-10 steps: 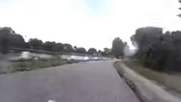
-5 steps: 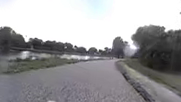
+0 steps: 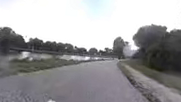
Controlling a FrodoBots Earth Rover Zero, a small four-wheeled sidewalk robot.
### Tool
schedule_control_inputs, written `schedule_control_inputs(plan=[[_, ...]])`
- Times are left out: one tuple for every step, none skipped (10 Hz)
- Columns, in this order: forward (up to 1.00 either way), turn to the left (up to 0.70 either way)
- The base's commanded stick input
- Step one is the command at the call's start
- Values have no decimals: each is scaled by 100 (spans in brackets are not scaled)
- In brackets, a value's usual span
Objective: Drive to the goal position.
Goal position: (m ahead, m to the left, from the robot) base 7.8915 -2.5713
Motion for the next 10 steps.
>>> schedule_control_inputs(plan=[[85, -10], [85, 0], [85, 0], [85, 0], [85, 0], [85, 0], [85, 0], [85, 0], [85, 0], [85, 0]])
